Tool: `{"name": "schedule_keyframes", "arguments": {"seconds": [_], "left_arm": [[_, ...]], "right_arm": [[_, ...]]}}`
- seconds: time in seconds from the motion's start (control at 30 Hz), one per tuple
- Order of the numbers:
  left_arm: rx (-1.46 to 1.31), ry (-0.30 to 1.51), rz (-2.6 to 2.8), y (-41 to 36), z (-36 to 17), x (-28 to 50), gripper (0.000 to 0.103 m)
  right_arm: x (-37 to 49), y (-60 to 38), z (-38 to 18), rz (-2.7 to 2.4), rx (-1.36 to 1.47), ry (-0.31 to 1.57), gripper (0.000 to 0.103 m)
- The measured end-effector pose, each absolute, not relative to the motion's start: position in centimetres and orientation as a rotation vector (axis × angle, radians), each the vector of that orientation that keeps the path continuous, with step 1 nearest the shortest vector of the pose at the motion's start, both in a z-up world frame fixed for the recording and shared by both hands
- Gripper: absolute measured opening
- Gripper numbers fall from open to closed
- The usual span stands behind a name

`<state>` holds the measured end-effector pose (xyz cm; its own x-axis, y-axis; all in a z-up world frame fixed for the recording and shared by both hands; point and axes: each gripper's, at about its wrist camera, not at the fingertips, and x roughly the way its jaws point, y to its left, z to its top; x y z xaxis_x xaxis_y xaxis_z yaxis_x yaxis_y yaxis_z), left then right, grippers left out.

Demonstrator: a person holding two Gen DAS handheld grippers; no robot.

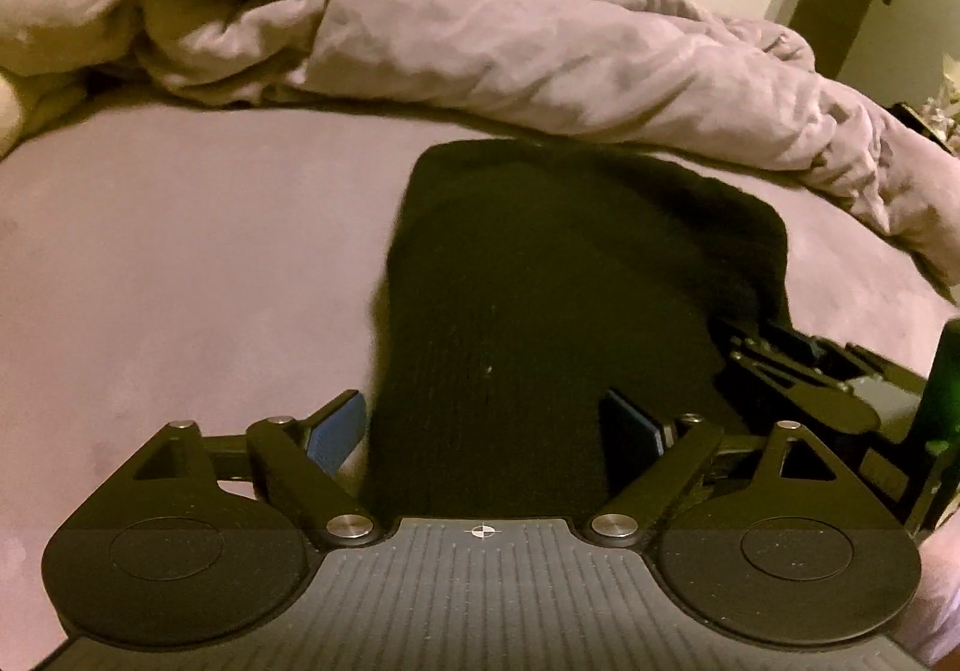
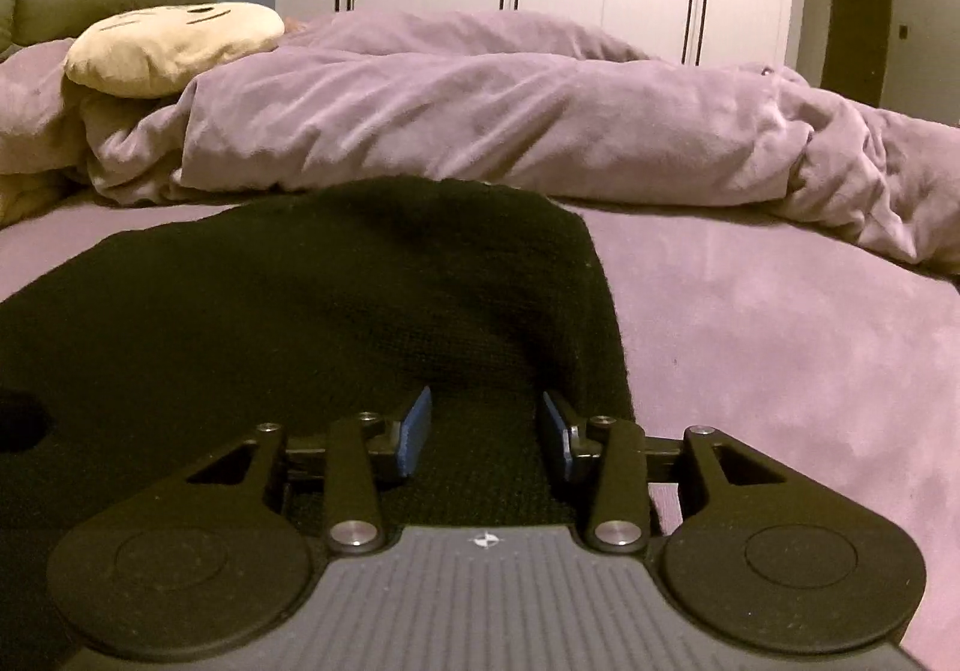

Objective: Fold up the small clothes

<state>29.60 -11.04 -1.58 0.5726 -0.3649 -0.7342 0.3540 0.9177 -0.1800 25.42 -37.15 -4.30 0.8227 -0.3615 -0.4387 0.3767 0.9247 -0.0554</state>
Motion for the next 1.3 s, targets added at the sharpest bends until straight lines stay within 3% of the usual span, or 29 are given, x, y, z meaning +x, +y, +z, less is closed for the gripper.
{"name": "schedule_keyframes", "arguments": {"seconds": [0.17, 0.4, 0.43, 0.5, 0.7, 0.9, 1.0, 1.03, 1.13, 1.3], "left_arm": [[0.013, 0.833, -0.415, -10.2, 0.5, 28.1, 0.089], [0.003, 0.876, -0.426, -10.2, 0.3, 27.3, 0.089], [0.009, 0.88, -0.424, -10.2, 0.1, 27.1, 0.089], [0.012, 0.879, -0.428, -9.9, 0.3, 27.0, 0.089], [-0.001, 0.805, -0.387, -9.0, 1.6, 28.3, 0.089], [0.012, 0.82, -0.381, -11.2, 0.9, 30.7, 0.089], [0.013, 0.832, -0.384, -12.1, -0.1, 31.4, 0.09], [-0.002, 0.841, -0.394, -12.2, -0.5, 31.6, 0.091], [-0.023, 0.858, -0.404, -12.2, -1.2, 31.6, 0.091], [-0.017, 0.85, -0.387, -11.6, -0.4, 30.8, 0.091]], "right_arm": [[21.1, -33.9, -1.8, -0.389, 0.045, 0.42, 0.04], [16.8, -31.9, -3.9, -0.377, 0.087, 0.439, 0.045], [17.3, -32.6, -4.6, -0.373, 0.104, 0.475, 0.052], [18.2, -33.3, -4.5, -0.35, 0.109, 0.529, 0.054], [20.6, -33.4, 1.9, -0.397, 0.119, 0.459, 0.045], [29.3, -35.5, 1.2, -0.483, 0.116, 0.529, 0.045], [31.2, -37.1, -2.6, -0.541, 0.03, 0.541, 0.054], [31.3, -37.4, -3.2, -0.571, 0.018, 0.533, 0.072], [30.6, -41.3, -4.3, -0.542, 0.205, 0.529, 0.095], [28.9, -39.7, -2.7, -0.52, 0.163, 0.485, 0.093]]}}
